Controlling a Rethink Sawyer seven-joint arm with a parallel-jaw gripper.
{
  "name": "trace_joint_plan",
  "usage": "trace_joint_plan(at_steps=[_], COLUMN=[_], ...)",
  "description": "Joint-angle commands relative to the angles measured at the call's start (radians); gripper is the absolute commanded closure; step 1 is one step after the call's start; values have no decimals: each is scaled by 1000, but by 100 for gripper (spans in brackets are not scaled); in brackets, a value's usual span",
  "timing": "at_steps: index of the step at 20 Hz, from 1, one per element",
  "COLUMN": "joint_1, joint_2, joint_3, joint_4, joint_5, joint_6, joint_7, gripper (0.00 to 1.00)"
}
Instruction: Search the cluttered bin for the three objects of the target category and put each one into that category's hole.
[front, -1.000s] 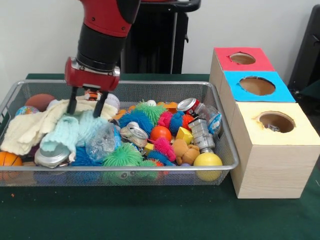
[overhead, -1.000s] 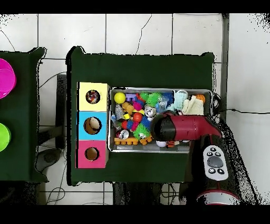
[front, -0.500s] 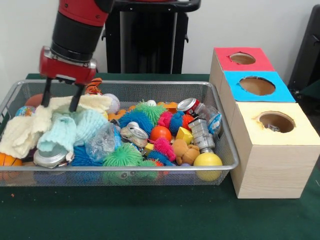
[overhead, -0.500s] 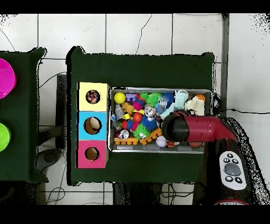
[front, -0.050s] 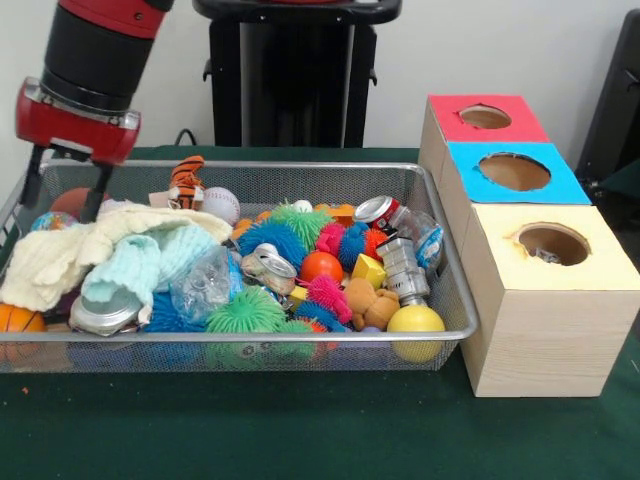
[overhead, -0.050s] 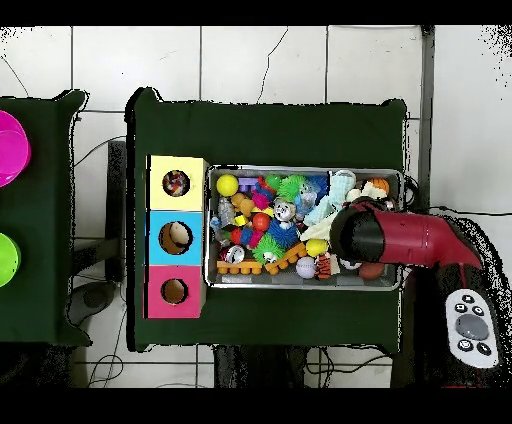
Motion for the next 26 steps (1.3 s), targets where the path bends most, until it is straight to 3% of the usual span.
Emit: trace_joint_plan(at_steps=[1, 5, 9, 17, 23, 26], joint_1=[-71, -178, -214, -153, -53, -43], joint_2=[100, 172, 187, 189, 169, 155], joint_3=[201, 369, 440, 401, 293, 291], joint_4=[-23, 6, 37, 42, 69, 106], joint_5=[-43, -62, -101, -149, -103, -62], joint_6=[24, -94, -155, -223, -220, -235], joint_7=[-159, -199, -173, -34, 105, 153], gripper=[0, 0, 0, 0, 0, 0])
